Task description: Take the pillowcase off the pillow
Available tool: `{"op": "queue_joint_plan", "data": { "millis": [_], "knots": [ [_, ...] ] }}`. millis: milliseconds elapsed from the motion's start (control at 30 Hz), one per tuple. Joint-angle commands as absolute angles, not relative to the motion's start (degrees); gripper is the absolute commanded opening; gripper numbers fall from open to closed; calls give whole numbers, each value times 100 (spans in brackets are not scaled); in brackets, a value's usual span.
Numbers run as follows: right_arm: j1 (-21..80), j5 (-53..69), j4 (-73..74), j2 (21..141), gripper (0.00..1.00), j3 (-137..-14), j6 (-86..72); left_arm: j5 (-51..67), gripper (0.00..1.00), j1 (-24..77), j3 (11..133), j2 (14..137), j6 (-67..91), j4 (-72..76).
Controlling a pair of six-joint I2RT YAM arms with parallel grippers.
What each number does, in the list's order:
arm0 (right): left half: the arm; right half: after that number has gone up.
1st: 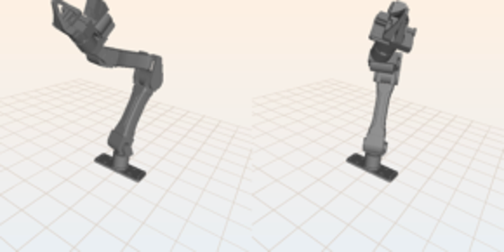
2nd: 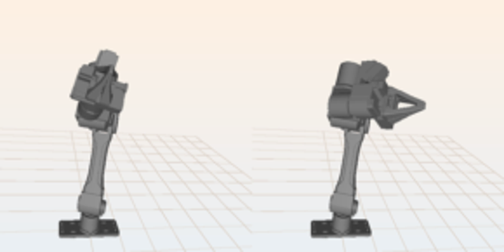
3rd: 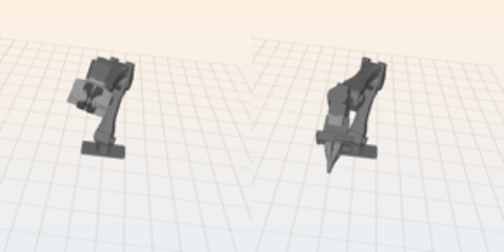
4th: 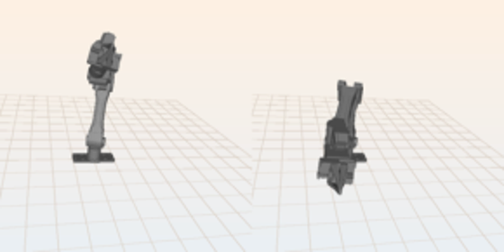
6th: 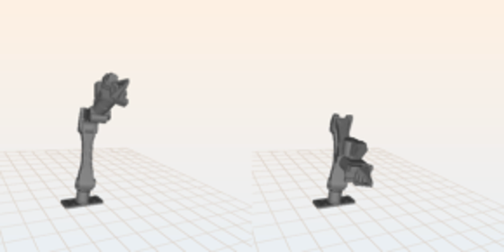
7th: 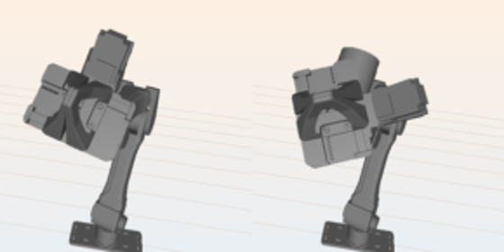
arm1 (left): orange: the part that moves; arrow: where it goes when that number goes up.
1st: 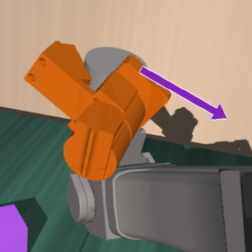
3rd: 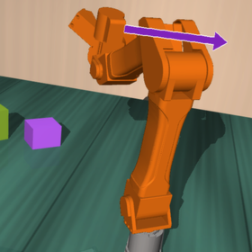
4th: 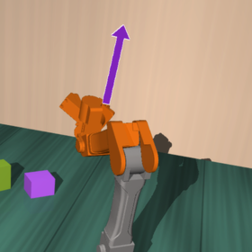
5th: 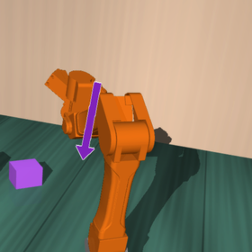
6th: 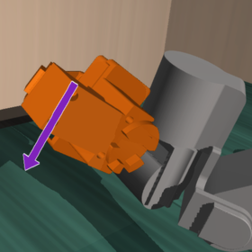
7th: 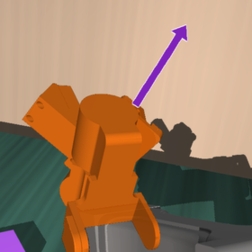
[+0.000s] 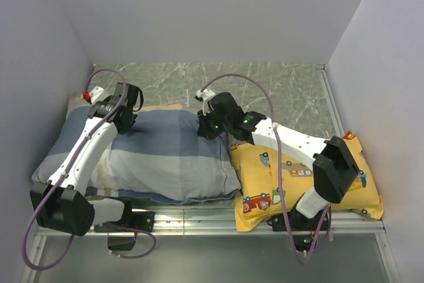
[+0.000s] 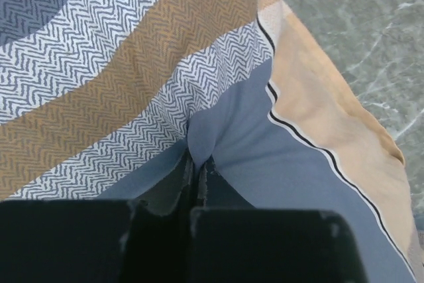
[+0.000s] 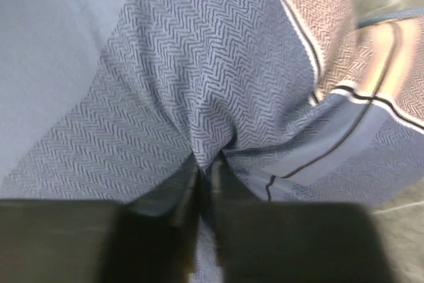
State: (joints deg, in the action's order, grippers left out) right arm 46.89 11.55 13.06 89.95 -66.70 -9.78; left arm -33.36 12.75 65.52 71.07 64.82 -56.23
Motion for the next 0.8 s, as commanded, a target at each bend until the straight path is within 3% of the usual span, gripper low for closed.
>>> {"op": "queue_joint_plan", "data": {
  "millis": [0, 33, 233, 400, 567, 600, 633, 667, 733, 767],
  "knots": [
    [4702, 537, 1503, 9429, 4, -7214, -993, -2829, 0, 1310, 7054, 7373, 6214, -5063],
    [4702, 336, 1503, 9526, 0, -7329, -1028, -2952, 0, 1310, 7249, 7470, 6170, -5071],
    [4272, -535, 1819, 10203, 0, -8506, -1204, -2840, 0, 1310, 8866, 8637, 5907, -5072],
    [3421, -334, 1995, 10379, 0, -9445, -1380, -2777, 0, 1310, 9974, 9289, 5625, -5010],
    [3243, -264, 2162, 10503, 1, -9940, -1011, -2822, 0, 1301, 10677, 10080, 5362, -4966],
    [3252, -264, 2180, 10372, 9, -9888, -932, -2804, 0, 1292, 10766, 10203, 5309, -4940],
    [3295, -264, 2067, 10249, 33, -9783, -914, -2760, 0, 1283, 10862, 10448, 5265, -4957],
    [3331, -272, 1926, 10091, 47, -9365, -879, -2716, 0, 1275, 11063, 10581, 5186, -4966],
    [3497, -412, 1593, 9468, 70, -8844, -625, -2611, 0, 1257, 11206, 10844, 5116, -4966],
    [3750, -491, 1373, 9274, 75, -8407, -494, -2593, 0, 1257, 11258, 10898, 5037, -4940]
  ]
}}
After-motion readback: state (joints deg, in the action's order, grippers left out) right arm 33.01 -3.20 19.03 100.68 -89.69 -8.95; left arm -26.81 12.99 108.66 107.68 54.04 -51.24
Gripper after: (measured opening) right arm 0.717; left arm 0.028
